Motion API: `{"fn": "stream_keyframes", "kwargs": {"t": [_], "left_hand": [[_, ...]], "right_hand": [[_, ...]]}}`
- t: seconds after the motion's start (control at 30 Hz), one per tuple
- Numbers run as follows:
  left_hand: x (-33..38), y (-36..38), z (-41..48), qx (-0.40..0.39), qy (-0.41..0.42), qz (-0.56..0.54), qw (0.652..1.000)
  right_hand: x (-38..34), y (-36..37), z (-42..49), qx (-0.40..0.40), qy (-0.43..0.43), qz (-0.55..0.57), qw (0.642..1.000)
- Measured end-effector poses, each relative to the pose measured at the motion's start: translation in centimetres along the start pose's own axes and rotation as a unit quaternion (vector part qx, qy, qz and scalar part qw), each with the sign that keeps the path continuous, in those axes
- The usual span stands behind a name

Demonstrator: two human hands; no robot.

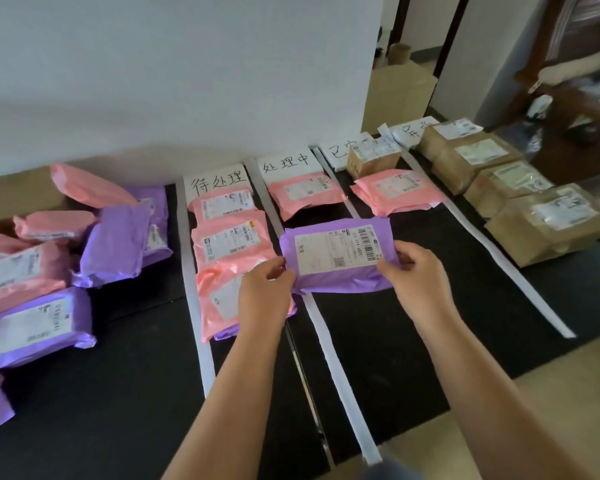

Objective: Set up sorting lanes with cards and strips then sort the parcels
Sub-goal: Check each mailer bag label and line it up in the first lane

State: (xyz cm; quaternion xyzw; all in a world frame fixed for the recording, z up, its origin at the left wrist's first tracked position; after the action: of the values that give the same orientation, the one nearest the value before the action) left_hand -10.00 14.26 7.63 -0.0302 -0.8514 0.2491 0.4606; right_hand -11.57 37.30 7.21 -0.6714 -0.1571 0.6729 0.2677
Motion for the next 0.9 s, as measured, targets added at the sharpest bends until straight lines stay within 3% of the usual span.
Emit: {"fn": "stream_keyframes", "kwargs": {"t": [0.4,0.67,0.9], "left_hand": [[2.0,8.8,11.2,0.014,-0.131,-0.051,0.99],[1.4,12.2,16.3,0.022,-0.188,-0.028,0.981],[1.9,13.1,15.5,-0.027,-0.138,0.042,0.989]], "right_hand": [[6.2,5.9,16.5,-0.18,0.002,-0.057,0.982],[8.7,9.6,21.3,-0.263,-0.002,-0.109,0.958],[9.2,10.0,21.4,-0.26,-0.018,-0.107,0.959]]}}
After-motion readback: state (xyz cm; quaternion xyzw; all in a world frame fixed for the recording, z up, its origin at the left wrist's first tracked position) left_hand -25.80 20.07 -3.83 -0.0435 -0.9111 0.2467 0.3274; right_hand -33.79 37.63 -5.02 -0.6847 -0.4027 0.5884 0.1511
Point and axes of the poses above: each hand's wrist, its own z-axis towards the middle knuckle, its own y-axis out of the palm, x = y × z, the point moved 4 cm from there along z, towards the middle knuckle, and after that the axes turned 12 degrees about -y, right-handed, at the moved point
